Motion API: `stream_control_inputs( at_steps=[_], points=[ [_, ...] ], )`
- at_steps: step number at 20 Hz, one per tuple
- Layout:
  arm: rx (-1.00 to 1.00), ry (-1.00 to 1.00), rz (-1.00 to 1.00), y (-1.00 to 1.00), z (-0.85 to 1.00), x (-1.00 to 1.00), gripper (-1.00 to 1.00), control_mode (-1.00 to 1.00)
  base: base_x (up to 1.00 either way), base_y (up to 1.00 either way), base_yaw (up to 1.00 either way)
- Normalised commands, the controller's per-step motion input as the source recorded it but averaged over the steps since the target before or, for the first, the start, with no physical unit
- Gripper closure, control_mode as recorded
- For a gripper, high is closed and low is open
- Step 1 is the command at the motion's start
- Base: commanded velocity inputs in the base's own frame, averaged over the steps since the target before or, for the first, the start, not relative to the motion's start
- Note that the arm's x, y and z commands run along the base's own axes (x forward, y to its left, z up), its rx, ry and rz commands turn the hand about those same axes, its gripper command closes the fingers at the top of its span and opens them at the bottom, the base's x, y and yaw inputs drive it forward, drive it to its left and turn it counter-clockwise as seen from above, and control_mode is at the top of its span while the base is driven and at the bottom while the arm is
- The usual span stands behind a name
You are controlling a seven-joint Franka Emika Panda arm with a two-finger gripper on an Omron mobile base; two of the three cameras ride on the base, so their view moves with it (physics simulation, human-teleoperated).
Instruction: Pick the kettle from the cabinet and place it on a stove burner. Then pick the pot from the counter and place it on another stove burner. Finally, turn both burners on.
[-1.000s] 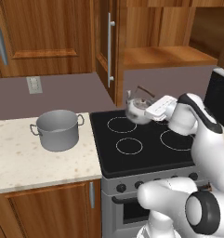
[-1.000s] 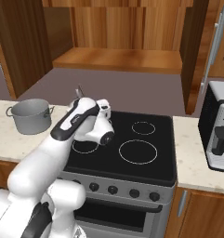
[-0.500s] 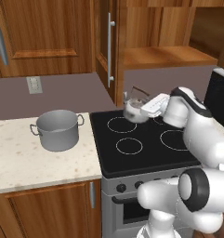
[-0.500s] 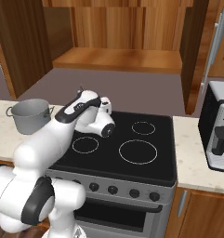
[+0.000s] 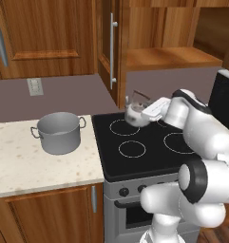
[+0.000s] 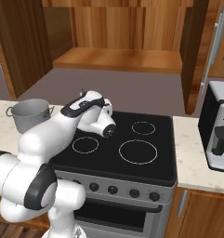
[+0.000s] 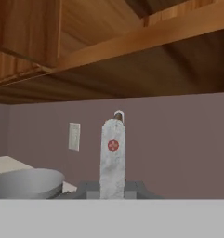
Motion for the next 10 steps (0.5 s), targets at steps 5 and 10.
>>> stream_control_inputs(
  at_steps=[5, 10],
  points=[
    [-0.04, 0.0, 0.0, 0.0, -0.03, 0.15, 1.0, -1.0, 0.0, 0.0, 0.0],
    [-0.09, 0.0, 0.0, 0.06, 0.0, 0.17, 1.0, -1.0, 0.0, 0.0, 0.0]
  ],
)
